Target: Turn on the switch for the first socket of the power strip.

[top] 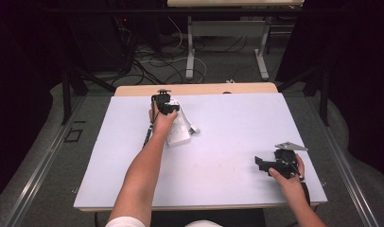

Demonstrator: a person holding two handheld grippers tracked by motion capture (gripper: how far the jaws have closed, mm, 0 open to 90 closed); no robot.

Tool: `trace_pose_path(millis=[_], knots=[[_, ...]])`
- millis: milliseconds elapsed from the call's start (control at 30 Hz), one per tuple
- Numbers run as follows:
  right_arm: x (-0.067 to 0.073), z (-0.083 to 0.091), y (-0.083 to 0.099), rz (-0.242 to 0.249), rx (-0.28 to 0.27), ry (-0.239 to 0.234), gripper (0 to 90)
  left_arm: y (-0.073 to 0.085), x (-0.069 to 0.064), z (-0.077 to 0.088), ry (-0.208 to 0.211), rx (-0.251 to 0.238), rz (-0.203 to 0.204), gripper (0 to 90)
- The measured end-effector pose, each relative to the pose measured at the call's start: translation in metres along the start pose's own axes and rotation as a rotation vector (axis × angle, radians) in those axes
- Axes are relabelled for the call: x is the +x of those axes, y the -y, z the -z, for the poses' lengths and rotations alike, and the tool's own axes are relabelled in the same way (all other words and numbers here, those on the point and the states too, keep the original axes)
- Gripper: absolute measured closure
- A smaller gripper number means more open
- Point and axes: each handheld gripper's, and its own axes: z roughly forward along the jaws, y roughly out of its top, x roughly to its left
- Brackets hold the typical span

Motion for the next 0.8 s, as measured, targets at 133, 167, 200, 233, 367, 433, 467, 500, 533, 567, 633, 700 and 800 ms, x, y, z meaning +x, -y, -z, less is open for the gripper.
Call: trace_pose_path(millis=[133,167,200,233,367,433,467,500,533,567,633,700,800], knots=[[0.000,0.000,0.000,-0.008,-0.001,-0.002,4.4,0.000,0.000,0.001,-0.006,-0.013,-0.012,68.2],[0.000,0.000,0.000,-0.006,0.000,-0.003,4.5,0.000,0.000,0.002,-0.005,-0.014,-0.012,67.6],[0.000,0.000,0.000,-0.004,0.000,-0.003,4.5,-0.001,-0.001,0.003,-0.006,-0.015,-0.011,66.2],[0.000,0.000,0.000,-0.006,0.000,-0.002,4.5,-0.001,-0.001,0.003,-0.003,-0.010,-0.014,65.1],[0.000,0.000,0.000,-0.007,-0.001,-0.003,4.5,-0.001,-0.001,0.006,-0.008,-0.016,-0.026,60.4],[0.000,-0.001,0.000,-0.007,-0.001,-0.005,4.5,-0.001,-0.002,0.007,-0.006,-0.024,-0.030,58.0],[0.000,0.000,0.000,-0.005,0.000,-0.006,4.5,-0.002,-0.003,0.008,-0.007,-0.024,-0.033,57.0],[0.000,-0.001,0.000,-0.003,-0.001,-0.006,4.5,-0.002,-0.003,0.009,-0.007,-0.027,-0.038,55.2],[0.000,0.000,0.000,-0.003,-0.001,-0.006,4.5,-0.002,-0.004,0.009,-0.010,-0.030,-0.049,52.7],[0.000,0.000,0.000,-0.004,-0.001,-0.006,4.5,-0.002,-0.004,0.009,-0.012,-0.036,-0.051,49.4],[0.000,0.000,-0.001,-0.003,-0.004,-0.005,4.5,-0.002,-0.004,0.011,-0.022,-0.034,-0.072,46.0],[0.000,0.000,-0.001,-0.001,-0.004,-0.004,4.5,-0.003,-0.005,0.013,-0.028,-0.035,-0.098,42.9],[0.000,0.001,-0.001,-0.001,-0.005,-0.003,4.5,-0.003,-0.007,0.017,-0.026,-0.049,-0.119,40.7]])
